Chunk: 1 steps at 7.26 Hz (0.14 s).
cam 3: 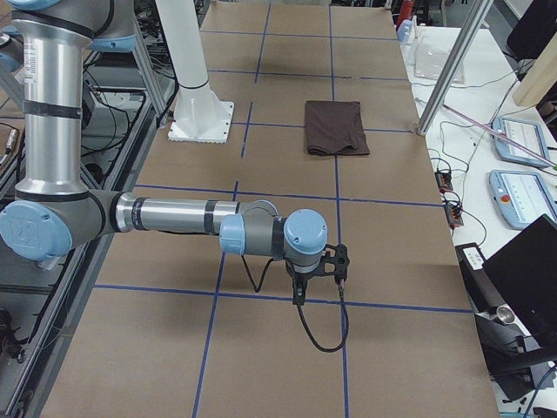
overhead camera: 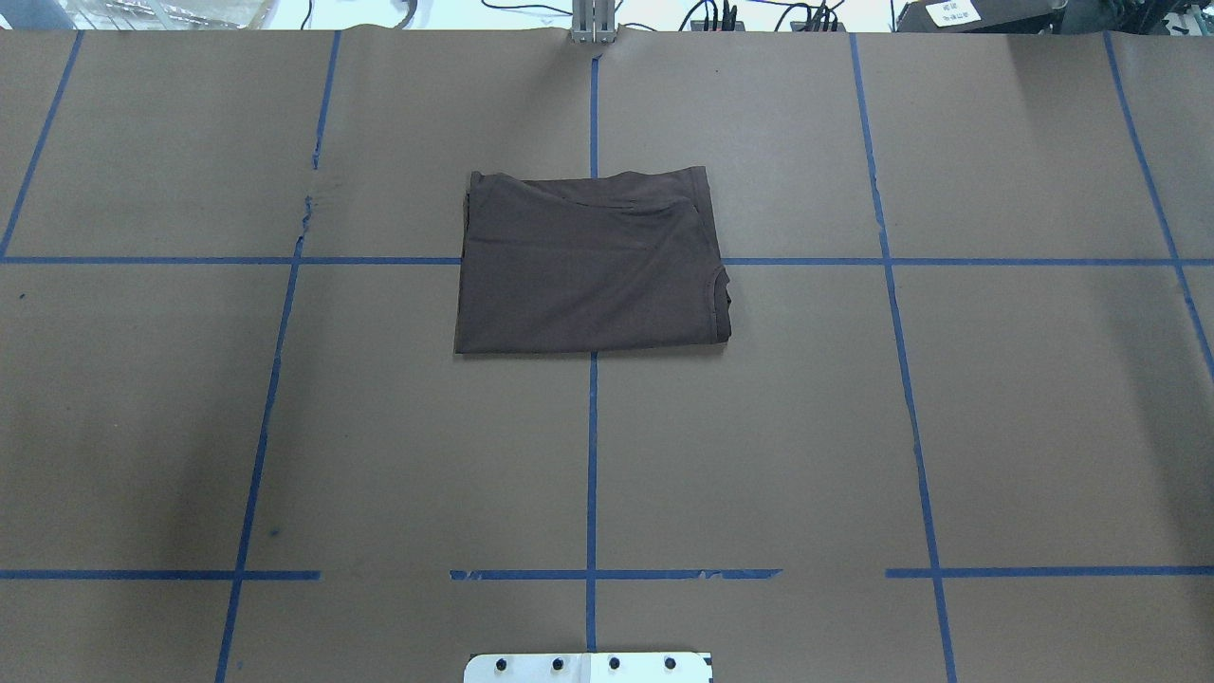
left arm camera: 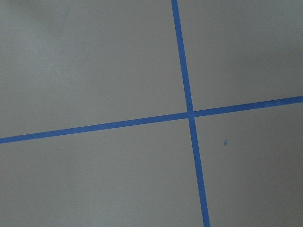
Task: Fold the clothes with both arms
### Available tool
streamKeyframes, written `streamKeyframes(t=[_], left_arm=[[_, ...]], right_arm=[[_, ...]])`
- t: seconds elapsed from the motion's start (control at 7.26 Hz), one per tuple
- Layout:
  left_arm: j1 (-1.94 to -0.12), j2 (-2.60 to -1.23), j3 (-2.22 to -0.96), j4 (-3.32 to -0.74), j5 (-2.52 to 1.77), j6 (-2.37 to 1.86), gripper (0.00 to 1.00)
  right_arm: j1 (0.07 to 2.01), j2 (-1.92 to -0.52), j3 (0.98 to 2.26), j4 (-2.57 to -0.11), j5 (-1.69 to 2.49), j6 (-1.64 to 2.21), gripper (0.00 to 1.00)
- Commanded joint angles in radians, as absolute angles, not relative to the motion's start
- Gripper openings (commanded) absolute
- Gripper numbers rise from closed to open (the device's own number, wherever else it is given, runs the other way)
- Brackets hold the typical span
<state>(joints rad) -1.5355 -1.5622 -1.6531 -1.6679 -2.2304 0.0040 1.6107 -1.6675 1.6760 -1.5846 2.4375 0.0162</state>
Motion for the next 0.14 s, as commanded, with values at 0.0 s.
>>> streamKeyframes(t=[0.0], left_arm=[[-1.536,-1.568,-1.661,-1.661,-2.23,0.011,1.0]], right_arm=[[1.611,-1.666,1.678,-1.585,2.437,0.012,1.0]])
